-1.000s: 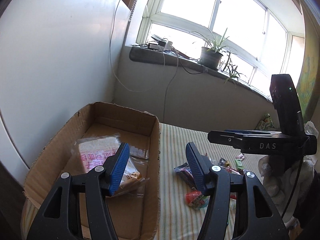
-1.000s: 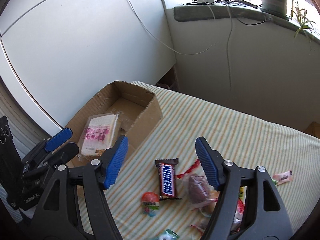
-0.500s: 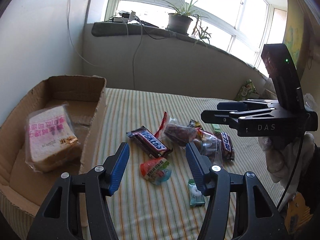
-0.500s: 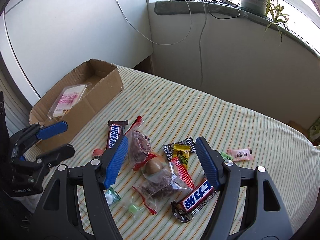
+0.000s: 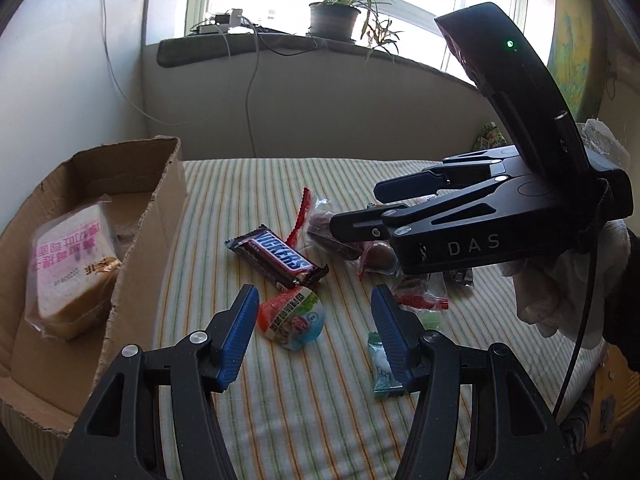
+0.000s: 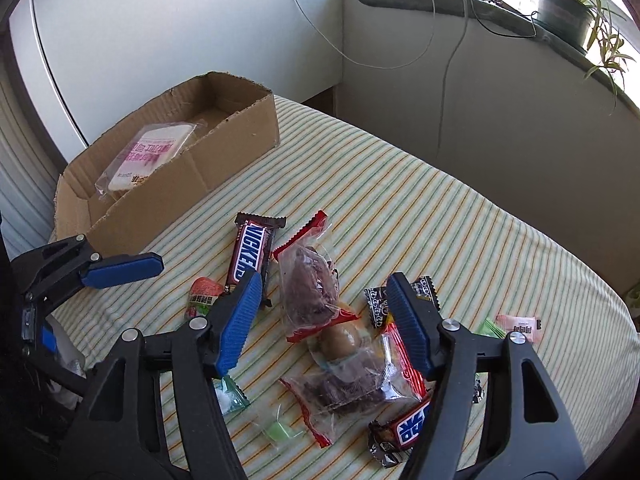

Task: Organize snacks
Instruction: 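Grasp the red-and-white egg candy with the left tool, then carry the egg candy into the box with the left tool while the right tool carries a bagged pastry there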

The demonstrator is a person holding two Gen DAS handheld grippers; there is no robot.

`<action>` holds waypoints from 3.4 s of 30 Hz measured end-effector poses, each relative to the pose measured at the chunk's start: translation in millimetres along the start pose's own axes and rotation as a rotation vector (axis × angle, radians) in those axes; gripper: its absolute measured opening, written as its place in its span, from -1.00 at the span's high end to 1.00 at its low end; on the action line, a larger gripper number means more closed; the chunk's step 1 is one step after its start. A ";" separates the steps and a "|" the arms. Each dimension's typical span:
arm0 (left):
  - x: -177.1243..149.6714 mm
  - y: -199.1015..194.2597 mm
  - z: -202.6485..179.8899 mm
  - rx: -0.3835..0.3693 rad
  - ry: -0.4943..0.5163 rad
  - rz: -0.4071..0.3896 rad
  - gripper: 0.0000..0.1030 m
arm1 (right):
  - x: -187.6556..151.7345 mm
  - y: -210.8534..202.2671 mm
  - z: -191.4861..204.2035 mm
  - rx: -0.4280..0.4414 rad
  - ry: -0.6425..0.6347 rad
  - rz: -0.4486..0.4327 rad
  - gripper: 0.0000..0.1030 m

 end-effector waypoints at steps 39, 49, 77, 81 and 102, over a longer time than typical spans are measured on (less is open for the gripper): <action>0.3 8.9 9.9 -0.037 -0.092 0.051 0.18 | -0.5 23.3 -2.8 0.027 -0.011 0.071 0.29; 21.4 -25.0 19.9 -0.033 -0.105 -0.052 0.18 | 19.2 2.0 4.2 0.011 -0.024 0.024 0.29; 29.4 -100.5 152.5 0.134 -0.354 -0.247 0.18 | 118.9 0.9 94.2 0.070 -0.118 -0.086 0.29; 25.7 -106.0 162.2 0.159 -0.361 -0.254 0.18 | 126.8 11.7 104.9 0.077 -0.124 -0.080 0.29; 22.4 -106.2 172.6 0.203 -0.374 -0.243 -0.09 | 132.1 36.5 124.8 0.078 -0.153 -0.052 0.19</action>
Point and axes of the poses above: each gripper's, at about its wrist camera, not at the fingertips, and y roughly the way its jaws point, z to its left, x to its top, the point moved 10 cm from there along y, roughly the way its jaws point, and after that the axes turned 3 degrees about -x, right-handed, at the moved point
